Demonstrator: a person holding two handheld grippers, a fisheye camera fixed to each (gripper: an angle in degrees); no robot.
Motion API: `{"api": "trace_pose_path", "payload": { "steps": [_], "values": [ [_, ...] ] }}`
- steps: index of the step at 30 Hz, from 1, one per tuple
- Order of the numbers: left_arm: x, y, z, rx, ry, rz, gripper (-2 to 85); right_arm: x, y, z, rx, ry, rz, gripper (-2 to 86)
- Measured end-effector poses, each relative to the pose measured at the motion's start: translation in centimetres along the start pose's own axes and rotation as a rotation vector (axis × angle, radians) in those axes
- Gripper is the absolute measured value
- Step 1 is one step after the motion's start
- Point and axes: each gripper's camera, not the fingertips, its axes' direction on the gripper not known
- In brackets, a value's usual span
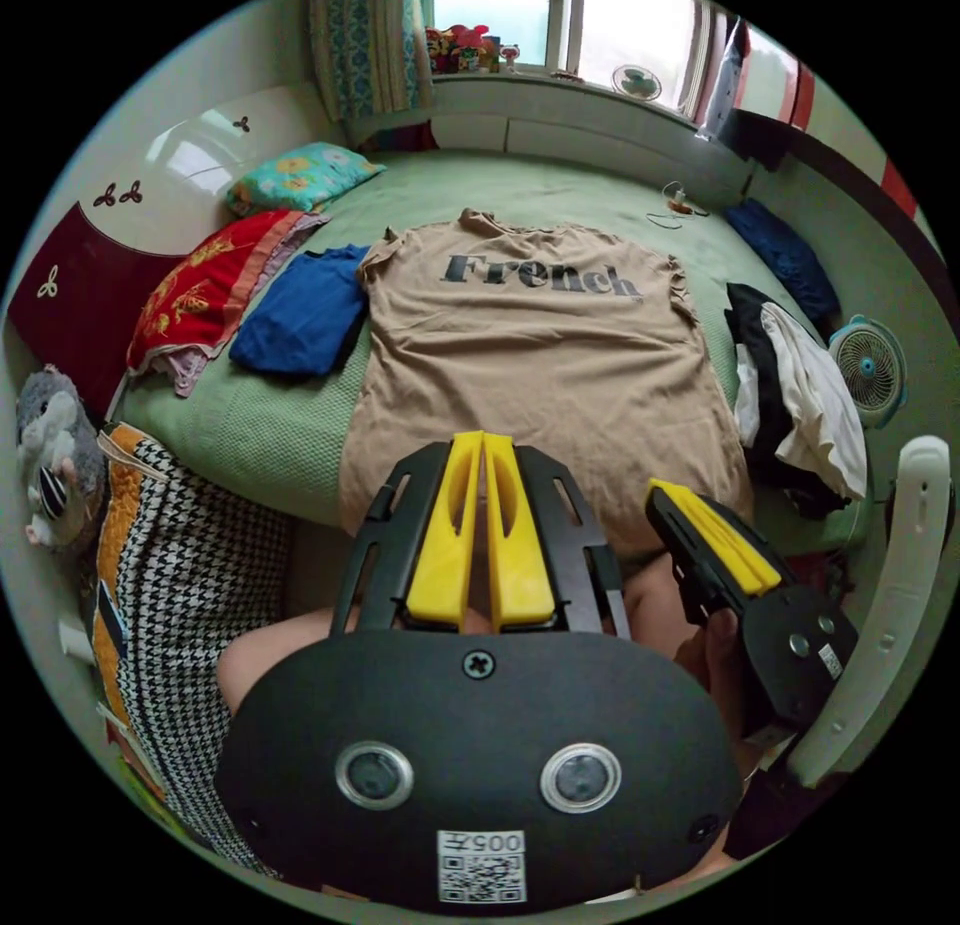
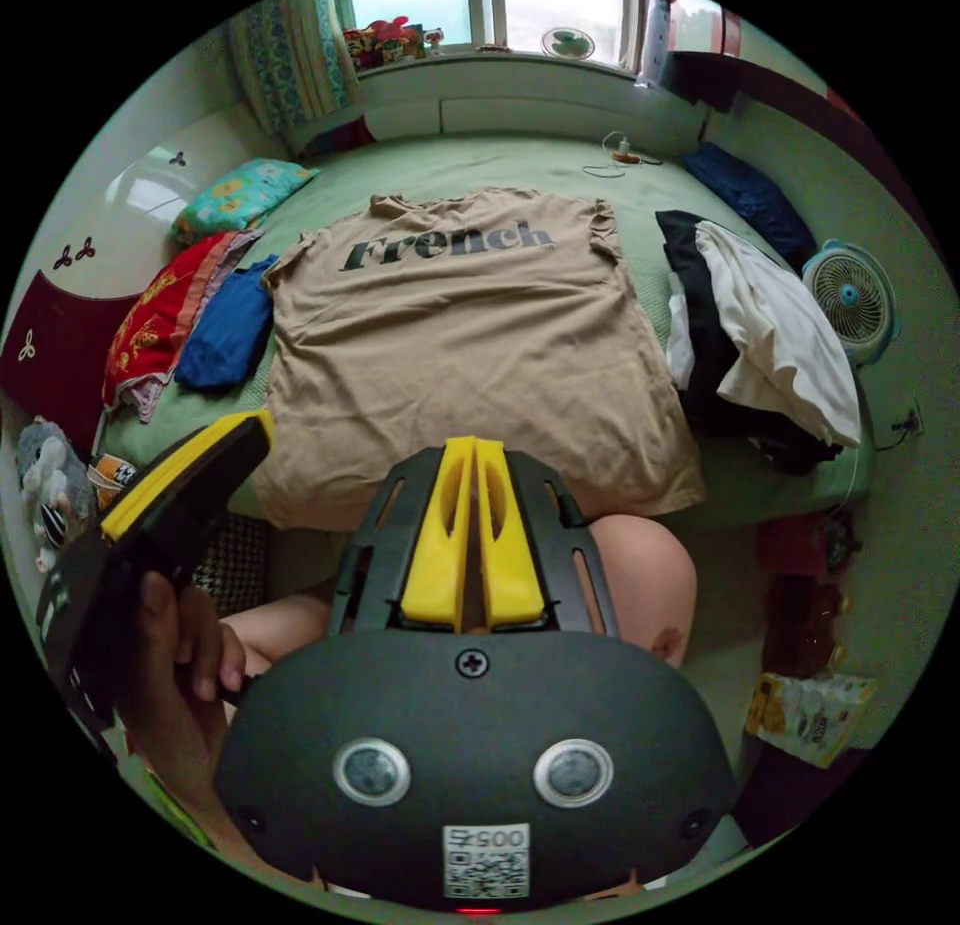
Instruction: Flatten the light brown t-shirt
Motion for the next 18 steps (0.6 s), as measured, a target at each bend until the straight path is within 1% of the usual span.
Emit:
{"api": "trace_pose_path", "payload": {
  "steps": [12,16,18],
  "values": [
    [1.6,-2.3,2.1,-0.033,-0.011,0.019,-0.1,1.1,-1.7,0.7,0.007,0.008,-0.006,-1.2],
    [1.8,-4.7,2.6,-0.031,-0.028,0.029,-0.2,1.1,-3.4,0.4,0.028,0.004,-0.033,-1.2],
    [1.6,-6.2,2.9,-0.056,-0.023,0.001,-0.1,0.6,-5.5,0.6,0.021,0.058,-0.063,-1.2]
  ]
}}
